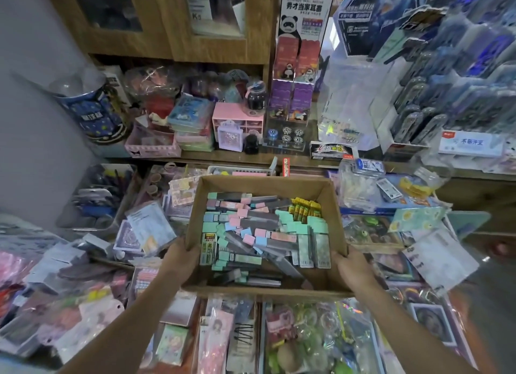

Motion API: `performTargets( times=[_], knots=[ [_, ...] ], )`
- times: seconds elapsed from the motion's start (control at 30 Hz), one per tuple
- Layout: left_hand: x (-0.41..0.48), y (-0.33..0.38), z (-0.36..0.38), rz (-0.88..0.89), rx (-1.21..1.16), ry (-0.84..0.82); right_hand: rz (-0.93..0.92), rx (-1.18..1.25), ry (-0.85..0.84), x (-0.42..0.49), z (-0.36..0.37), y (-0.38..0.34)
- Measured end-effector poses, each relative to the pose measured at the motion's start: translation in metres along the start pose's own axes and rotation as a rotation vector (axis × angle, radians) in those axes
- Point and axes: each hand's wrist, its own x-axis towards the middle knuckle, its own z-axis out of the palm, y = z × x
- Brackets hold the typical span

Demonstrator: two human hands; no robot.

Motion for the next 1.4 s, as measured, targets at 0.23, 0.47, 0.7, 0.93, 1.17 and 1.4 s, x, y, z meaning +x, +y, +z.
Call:
performTargets(
  times=[0.23,0.47,0.7,0.93,1.17,1.4],
  knots=[
    [-0.002,0.0,0.0,0.029,0.011,0.0,-0.05,0.122,0.019,-0.003,0.0,0.003],
    [-0.024,0.006,-0.012,0.04,-0.09,-0.067,-0.096,0.183,0.04,-0.029,-0.014,-0.006],
    [-0.052,0.024,-0.037,0.145,-0.07,-0.101,-0.127,0.227,0.149,-0.087,-0.037,-0.008],
    [-0.086,0.044,-0.052,0.328,0.095,-0.159,-0.074,0.338,0.233,-0.178,-0.062,0.007],
    [-0.148,0.068,-0.03,0.414,0.106,-0.295,0.044,0.427,0.336,-0.266,-0.091,0.064],
    [-0.247,0.091,0.033,0.501,0.125,-0.41,0.154,0.433,0.511,-0.335,-0.144,0.159]
  ],
)
